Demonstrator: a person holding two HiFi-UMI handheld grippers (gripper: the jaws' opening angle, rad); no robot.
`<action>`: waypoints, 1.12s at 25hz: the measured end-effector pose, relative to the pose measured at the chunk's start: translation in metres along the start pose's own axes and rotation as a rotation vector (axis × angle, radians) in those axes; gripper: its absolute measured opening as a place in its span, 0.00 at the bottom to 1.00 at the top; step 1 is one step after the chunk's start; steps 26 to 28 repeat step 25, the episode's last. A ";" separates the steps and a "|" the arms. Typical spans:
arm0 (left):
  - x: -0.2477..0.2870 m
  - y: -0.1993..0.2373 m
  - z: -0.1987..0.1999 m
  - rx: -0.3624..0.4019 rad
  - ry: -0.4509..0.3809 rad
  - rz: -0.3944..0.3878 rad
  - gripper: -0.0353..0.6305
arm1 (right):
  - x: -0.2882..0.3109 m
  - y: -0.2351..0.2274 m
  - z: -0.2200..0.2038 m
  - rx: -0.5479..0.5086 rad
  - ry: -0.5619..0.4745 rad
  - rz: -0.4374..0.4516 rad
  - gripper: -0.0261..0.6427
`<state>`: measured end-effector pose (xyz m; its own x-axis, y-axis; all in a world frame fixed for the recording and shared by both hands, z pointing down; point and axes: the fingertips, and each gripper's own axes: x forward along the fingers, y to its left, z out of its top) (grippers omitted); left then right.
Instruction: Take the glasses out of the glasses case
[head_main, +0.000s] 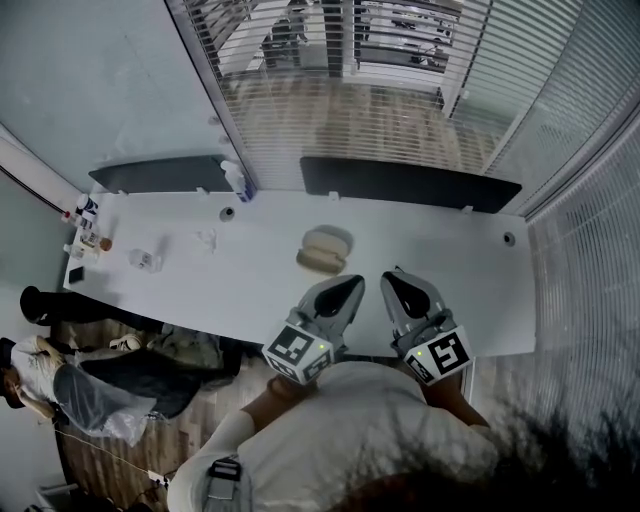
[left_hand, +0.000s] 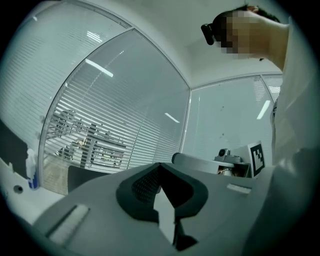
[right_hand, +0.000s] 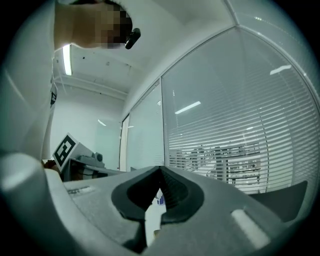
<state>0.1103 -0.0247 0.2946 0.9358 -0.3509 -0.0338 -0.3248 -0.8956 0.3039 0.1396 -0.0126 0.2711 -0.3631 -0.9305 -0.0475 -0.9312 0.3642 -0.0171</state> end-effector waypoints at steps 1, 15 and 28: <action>0.000 0.002 -0.002 0.000 0.005 0.004 0.06 | 0.001 -0.001 -0.001 0.004 0.003 -0.002 0.04; 0.014 0.011 -0.015 -0.034 0.030 0.000 0.06 | 0.003 -0.012 -0.010 0.016 0.014 -0.013 0.04; 0.017 0.021 -0.009 -0.048 0.034 0.016 0.06 | 0.012 -0.014 -0.005 0.039 0.017 0.000 0.04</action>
